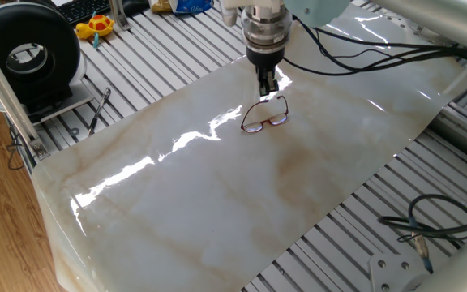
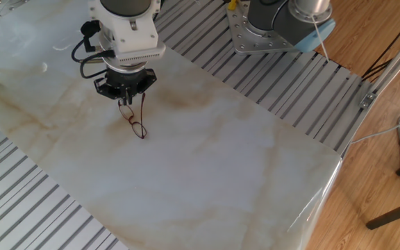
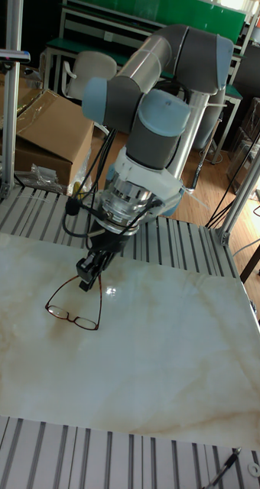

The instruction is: Unfold the leg of the glasses (with one hand)

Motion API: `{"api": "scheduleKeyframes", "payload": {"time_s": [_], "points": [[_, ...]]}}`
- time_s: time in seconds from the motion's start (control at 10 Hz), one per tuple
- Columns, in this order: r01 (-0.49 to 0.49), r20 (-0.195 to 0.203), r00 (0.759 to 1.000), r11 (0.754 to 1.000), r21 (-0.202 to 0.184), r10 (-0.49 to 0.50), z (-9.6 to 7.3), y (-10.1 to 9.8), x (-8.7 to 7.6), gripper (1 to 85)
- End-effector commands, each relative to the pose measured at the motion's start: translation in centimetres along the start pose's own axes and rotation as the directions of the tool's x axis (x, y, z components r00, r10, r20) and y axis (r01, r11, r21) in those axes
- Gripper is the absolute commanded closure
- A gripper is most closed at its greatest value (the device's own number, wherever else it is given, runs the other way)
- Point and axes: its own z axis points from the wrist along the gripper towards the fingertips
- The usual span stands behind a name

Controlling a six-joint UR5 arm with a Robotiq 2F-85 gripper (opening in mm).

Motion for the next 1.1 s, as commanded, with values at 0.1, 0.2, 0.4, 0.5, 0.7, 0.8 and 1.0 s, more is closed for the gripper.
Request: {"api": "scheduleKeyframes", "payload": {"time_s": [0.1, 0.2, 0.4, 0.5, 0.7, 0.8, 1.0], "points": [[-0.020, 0.043, 0.999, 0.999, -0.037, 0.022, 0.1, 1.0, 0.3, 69.3], [-0.014, 0.044, 0.999, 0.999, -0.035, 0.015, 0.3, 1.0, 0.7, 69.3], [0.000, 0.046, 0.999, 0.999, -0.032, 0.002, 0.5, 1.0, 1.5, 69.3], [0.004, 0.050, 0.999, 0.999, -0.034, -0.002, 0.6, 1.1, 1.8, 69.3], [0.010, 0.057, 0.998, 0.999, -0.037, -0.008, 0.8, 1.3, 2.1, 69.3], [0.012, 0.061, 0.998, 0.999, -0.040, -0.009, 0.9, 1.3, 2.0, 69.3], [0.008, 0.071, 0.997, 0.999, -0.049, -0.005, 1.0, 1.5, 1.6, 69.3]]}}
